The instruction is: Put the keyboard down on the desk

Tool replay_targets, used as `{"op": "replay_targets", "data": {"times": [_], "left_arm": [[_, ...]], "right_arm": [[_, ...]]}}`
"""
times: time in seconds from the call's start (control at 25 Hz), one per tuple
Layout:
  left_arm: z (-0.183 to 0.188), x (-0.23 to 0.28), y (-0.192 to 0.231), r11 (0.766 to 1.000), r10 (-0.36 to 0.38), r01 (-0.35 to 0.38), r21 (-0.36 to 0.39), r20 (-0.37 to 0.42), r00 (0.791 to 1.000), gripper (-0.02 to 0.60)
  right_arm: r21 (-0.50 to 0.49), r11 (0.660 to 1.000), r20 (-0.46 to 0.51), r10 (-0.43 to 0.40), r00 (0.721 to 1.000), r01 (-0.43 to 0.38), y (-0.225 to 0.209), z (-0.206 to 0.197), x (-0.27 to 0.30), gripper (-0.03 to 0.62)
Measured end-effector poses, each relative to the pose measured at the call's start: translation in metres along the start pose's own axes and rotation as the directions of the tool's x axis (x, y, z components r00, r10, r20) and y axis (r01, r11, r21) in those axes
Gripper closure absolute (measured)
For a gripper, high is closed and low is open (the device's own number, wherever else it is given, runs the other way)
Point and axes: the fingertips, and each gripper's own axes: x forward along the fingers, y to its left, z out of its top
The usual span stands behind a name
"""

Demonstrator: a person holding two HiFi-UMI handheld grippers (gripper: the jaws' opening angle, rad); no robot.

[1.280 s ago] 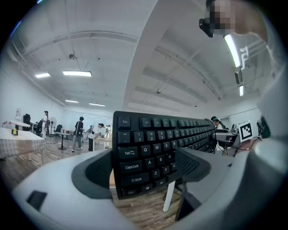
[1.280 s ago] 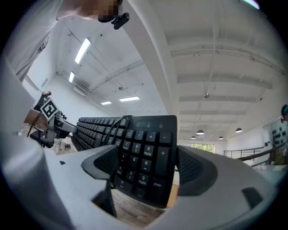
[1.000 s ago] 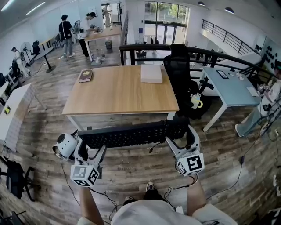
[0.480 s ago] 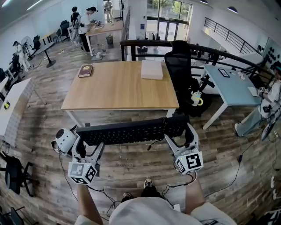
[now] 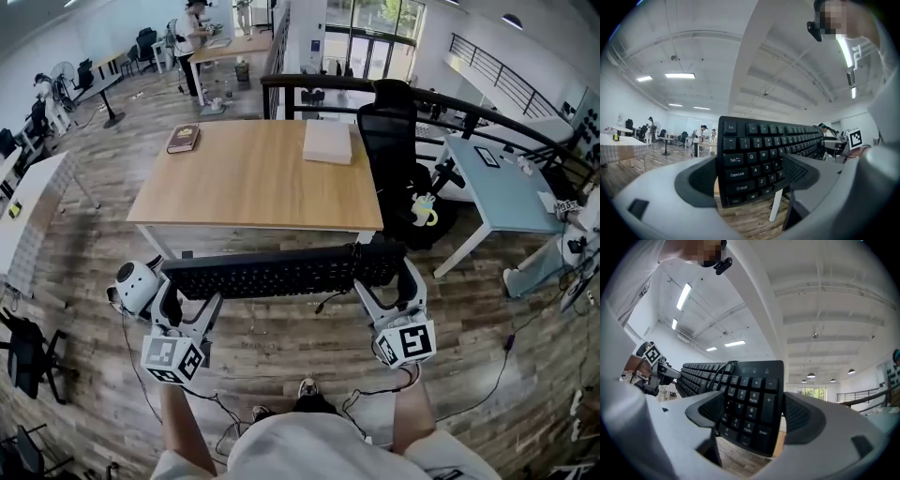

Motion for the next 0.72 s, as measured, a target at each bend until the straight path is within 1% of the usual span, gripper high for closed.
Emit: {"op": "replay_targets", "data": {"times": [0.2, 0.36, 0.6, 0.72], "left_arm": [[0.006, 0.020, -0.006, 1.000, 0.025, -0.025, 0.007, 0.017, 1.000, 0.144], [0.007, 0.031, -0.011, 0.999, 0.044, -0.044, 0.020, 0.011, 0.999, 0.144], [0.006, 0.040, -0.004, 0.998, 0.067, -0.067, 0.014, -0.003, 0.998, 0.144], [0.004, 0.054, 0.002, 0.998, 0.068, -0.068, 0.018, -0.008, 0.998, 0.144]], "right_arm": [[-0.003, 1.000, 0.016, 0.017, 1.000, -0.017, -0.021, -0.002, 0.015, 0.197], [0.006, 0.999, 0.019, 0.033, 0.999, -0.033, -0.035, -0.008, 0.026, 0.195], [0.018, 0.998, 0.033, 0.055, 0.998, -0.056, -0.039, -0.015, 0.043, 0.195], [0.023, 0.998, 0.035, 0.055, 0.998, -0.056, -0.043, -0.024, 0.055, 0.197]]}}
